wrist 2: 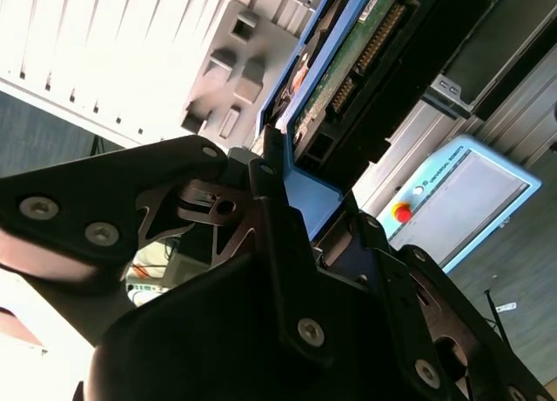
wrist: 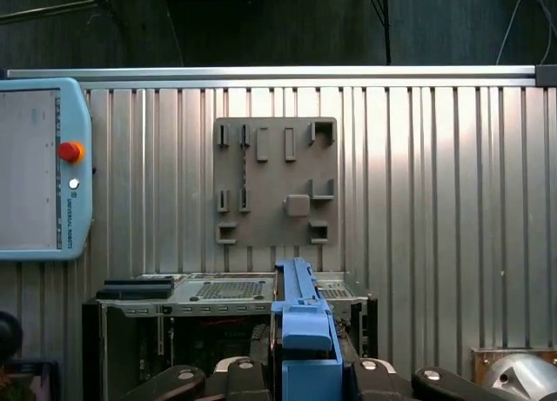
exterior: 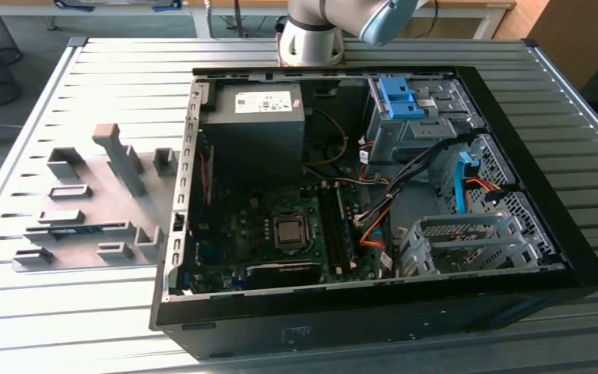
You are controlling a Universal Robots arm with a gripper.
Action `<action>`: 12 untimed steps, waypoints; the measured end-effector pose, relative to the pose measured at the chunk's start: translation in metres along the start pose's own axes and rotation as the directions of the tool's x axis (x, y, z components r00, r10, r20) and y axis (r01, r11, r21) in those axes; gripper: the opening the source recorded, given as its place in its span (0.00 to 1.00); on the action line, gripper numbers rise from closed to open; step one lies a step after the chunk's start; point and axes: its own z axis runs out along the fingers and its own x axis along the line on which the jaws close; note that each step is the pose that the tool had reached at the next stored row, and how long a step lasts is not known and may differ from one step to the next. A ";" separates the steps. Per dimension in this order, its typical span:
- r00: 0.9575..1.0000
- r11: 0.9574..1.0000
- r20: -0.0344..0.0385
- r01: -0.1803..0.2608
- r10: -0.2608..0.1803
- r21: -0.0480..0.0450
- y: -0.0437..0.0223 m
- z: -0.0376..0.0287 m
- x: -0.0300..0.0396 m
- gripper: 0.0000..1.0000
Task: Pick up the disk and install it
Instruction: 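Pick up the disk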
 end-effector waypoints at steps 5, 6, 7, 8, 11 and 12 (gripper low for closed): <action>1.000 1.000 0.000 0.000 0.000 0.000 -0.0225 0.0011 -0.0003 0.37; 1.000 1.000 0.000 0.000 0.000 0.000 -0.0274 0.0014 -0.0004 0.37; 1.000 1.000 0.000 0.000 0.000 0.000 -0.0317 0.0015 -0.0005 0.37; 1.000 1.000 0.000 0.000 0.000 0.000 -0.0364 0.0019 -0.0006 0.37; 1.000 1.000 0.000 0.000 0.000 0.000 -0.0497 0.0023 -0.0009 0.37; 1.000 1.000 0.000 0.000 0.000 0.000 -0.0542 0.0024 -0.0010 0.37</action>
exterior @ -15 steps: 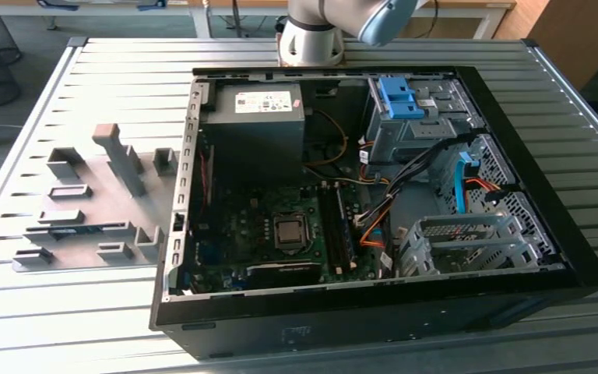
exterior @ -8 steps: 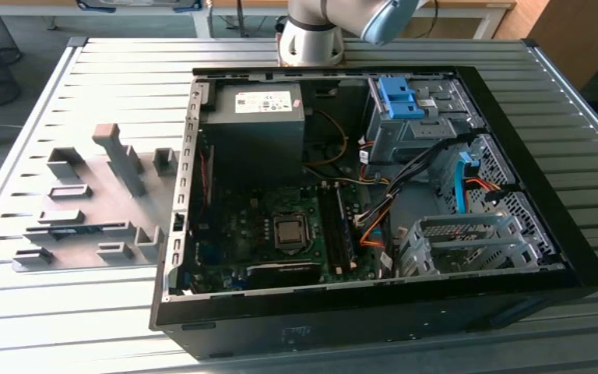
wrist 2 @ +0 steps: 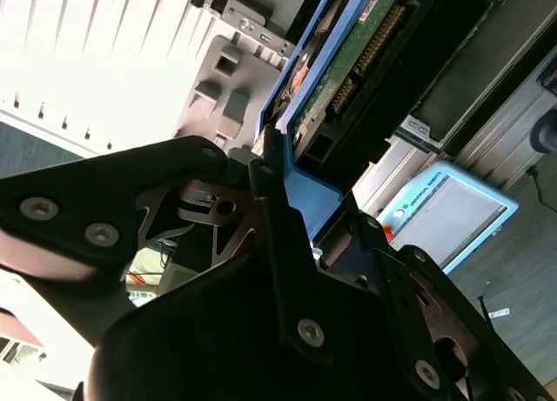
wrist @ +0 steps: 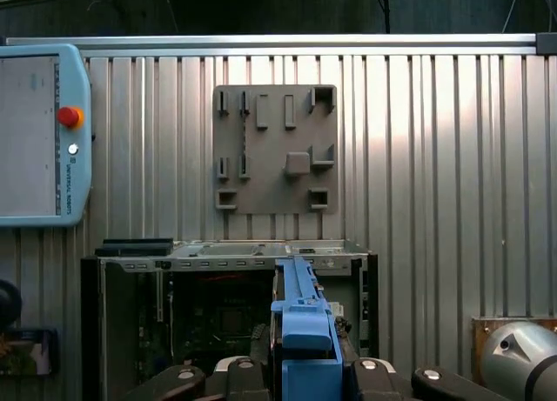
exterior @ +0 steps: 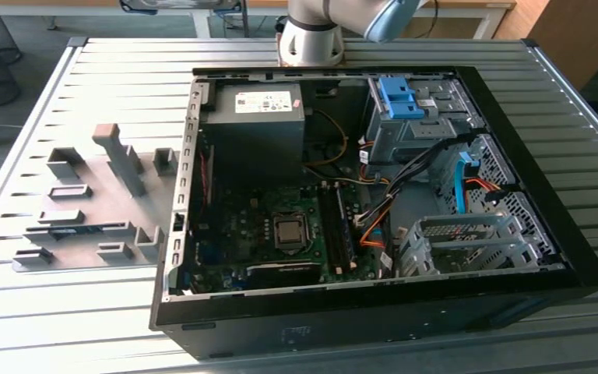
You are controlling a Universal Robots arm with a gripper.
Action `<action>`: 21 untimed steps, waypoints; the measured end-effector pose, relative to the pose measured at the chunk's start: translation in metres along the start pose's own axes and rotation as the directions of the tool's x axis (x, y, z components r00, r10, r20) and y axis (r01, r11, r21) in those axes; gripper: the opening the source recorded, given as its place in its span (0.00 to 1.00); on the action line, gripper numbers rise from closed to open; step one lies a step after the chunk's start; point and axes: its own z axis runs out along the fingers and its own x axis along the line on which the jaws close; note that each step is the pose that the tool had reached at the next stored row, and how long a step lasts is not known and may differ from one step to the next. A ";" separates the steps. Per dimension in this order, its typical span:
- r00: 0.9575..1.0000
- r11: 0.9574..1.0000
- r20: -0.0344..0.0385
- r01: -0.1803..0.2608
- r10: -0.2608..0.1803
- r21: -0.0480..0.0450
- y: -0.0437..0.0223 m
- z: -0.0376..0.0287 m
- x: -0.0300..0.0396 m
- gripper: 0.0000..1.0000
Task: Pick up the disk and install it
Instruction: 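Pick up the disk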
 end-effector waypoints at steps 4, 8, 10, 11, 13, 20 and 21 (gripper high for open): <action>1.000 1.000 0.000 0.000 0.000 0.000 -0.0184 0.0005 -0.0004 0.37; 1.000 1.000 0.000 0.000 0.000 0.000 -0.0364 0.0010 -0.0008 0.37; 1.000 1.000 0.000 0.000 0.000 0.000 -0.0458 0.0012 -0.0009 0.37; 1.000 1.000 0.000 0.000 0.000 0.000 -0.0503 0.0013 -0.0011 0.37; 1.000 1.000 0.000 0.000 0.000 0.000 -0.0592 0.0015 -0.0013 0.37; 1.000 1.000 0.000 0.000 0.000 0.000 -0.0910 0.0020 -0.0017 0.37; 1.000 1.000 0.000 0.000 0.000 0.000 -0.0955 0.0020 -0.0018 0.37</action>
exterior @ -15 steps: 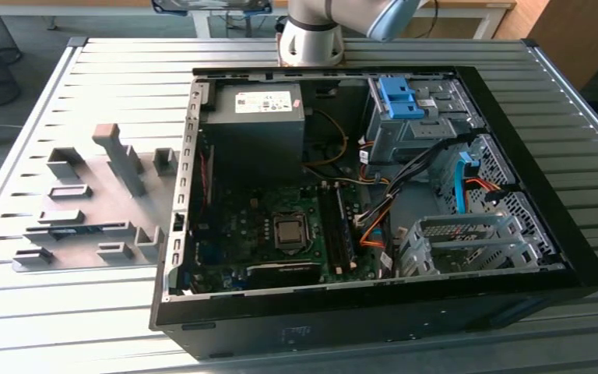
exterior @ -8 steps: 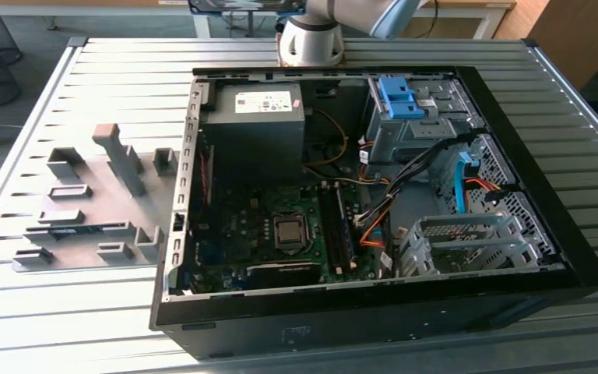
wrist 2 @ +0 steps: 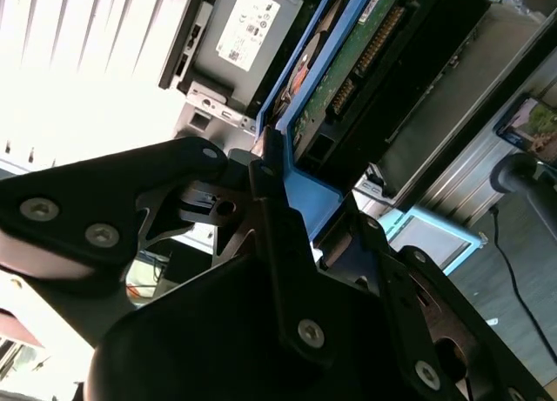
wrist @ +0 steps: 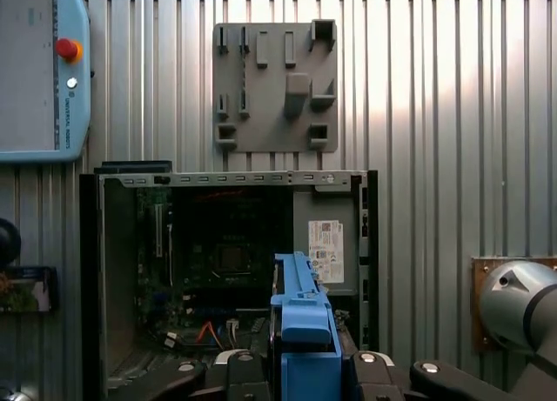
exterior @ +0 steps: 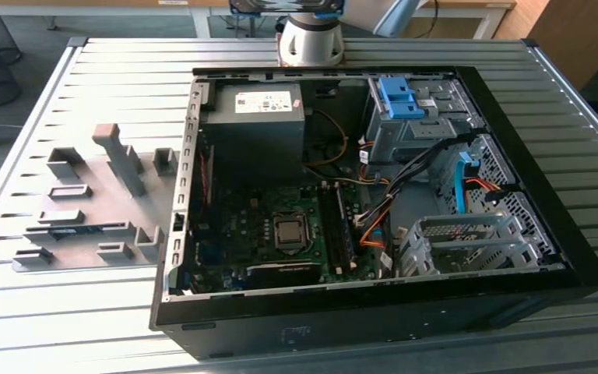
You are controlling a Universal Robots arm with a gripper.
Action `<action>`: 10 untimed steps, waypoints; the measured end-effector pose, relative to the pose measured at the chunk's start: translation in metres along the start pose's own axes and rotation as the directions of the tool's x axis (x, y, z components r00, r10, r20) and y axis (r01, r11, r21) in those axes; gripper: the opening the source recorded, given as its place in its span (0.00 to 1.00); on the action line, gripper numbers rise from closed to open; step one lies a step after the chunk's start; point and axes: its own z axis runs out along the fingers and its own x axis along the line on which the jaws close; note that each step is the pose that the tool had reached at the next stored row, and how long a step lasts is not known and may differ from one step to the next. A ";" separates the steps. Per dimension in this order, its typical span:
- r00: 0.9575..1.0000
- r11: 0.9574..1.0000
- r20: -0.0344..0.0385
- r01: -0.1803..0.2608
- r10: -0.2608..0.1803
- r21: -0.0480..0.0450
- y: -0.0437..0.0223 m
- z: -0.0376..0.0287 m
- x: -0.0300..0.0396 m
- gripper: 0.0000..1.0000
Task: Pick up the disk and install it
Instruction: 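Pick up the disk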
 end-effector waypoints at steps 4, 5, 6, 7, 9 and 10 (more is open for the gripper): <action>1.000 1.000 0.000 0.000 0.000 0.000 -0.0162 0.0001 -0.0004 0.37; 1.000 1.000 0.000 0.000 0.000 0.000 -0.0183 0.0002 -0.0004 0.37; 1.000 1.000 0.000 0.000 0.000 0.000 -0.0188 0.0001 -0.0004 0.37; 1.000 1.000 0.000 0.000 0.000 0.000 -0.0188 0.0002 -0.0004 0.37; 1.000 1.000 0.000 0.000 0.000 0.000 -0.0188 0.0002 -0.0004 0.37; 1.000 1.000 0.000 0.000 0.000 0.000 -0.0189 0.0002 -0.0004 0.37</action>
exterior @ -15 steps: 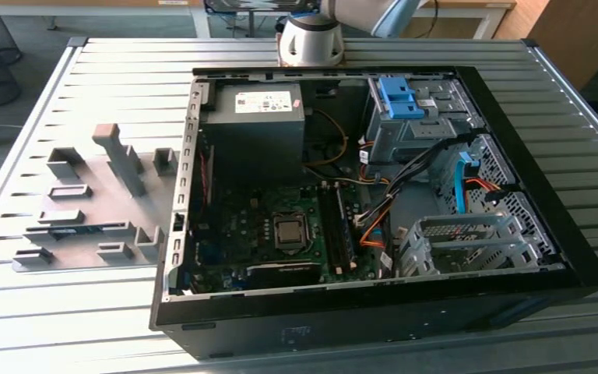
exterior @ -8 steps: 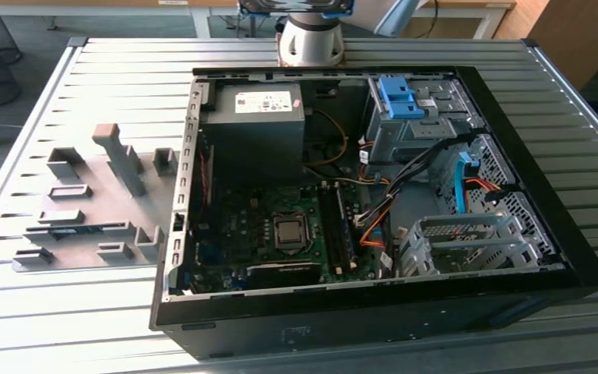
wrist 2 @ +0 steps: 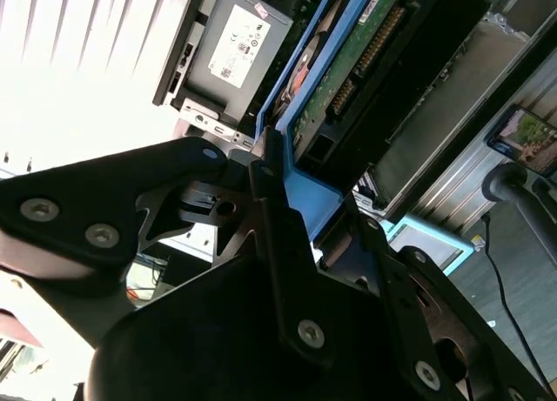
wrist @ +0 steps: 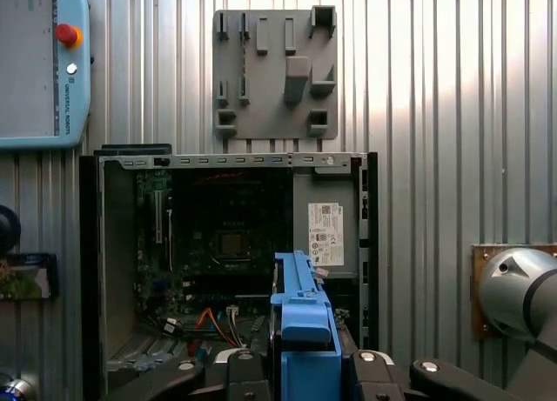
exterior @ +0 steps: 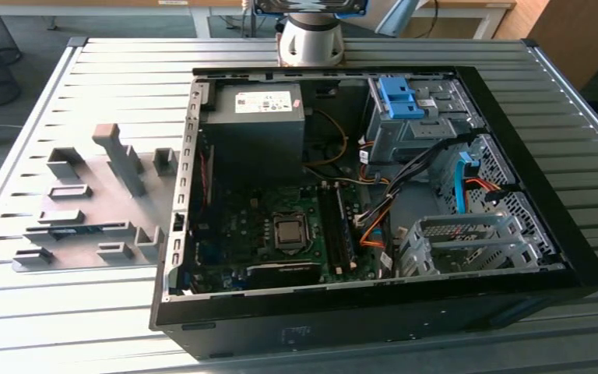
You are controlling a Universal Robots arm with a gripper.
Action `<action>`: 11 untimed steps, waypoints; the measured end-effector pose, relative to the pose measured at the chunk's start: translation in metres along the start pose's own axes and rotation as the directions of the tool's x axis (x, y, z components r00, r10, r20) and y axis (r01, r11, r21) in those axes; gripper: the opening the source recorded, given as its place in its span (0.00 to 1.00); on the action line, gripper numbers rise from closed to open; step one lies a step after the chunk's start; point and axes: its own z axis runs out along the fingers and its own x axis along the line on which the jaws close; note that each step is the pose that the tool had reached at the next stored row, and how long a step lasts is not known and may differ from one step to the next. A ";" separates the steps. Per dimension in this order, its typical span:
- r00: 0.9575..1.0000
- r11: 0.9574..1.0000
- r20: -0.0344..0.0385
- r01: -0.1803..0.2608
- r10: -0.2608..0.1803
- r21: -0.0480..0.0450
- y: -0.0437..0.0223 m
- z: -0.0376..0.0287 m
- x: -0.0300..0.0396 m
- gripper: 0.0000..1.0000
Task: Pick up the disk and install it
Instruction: 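Pick up the disk, then insert the disk into the insertion slot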
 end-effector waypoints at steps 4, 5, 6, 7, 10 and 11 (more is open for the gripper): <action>1.000 1.000 0.000 0.000 0.000 0.000 -0.0001 0.0000 0.0000 0.37; 1.000 1.000 0.000 0.000 0.000 0.000 -0.0003 0.0000 0.0000 0.37; 1.000 1.000 0.000 0.000 0.000 0.000 -0.0005 0.0000 0.0000 0.37; 1.000 1.000 0.000 0.000 0.000 0.000 -0.0005 0.0000 0.0000 0.37; 1.000 1.000 0.000 0.000 0.000 0.000 -0.0006 0.0001 0.0004 0.37; 1.000 1.000 0.000 0.000 0.000 0.000 -0.0006 0.0001 0.0008 0.37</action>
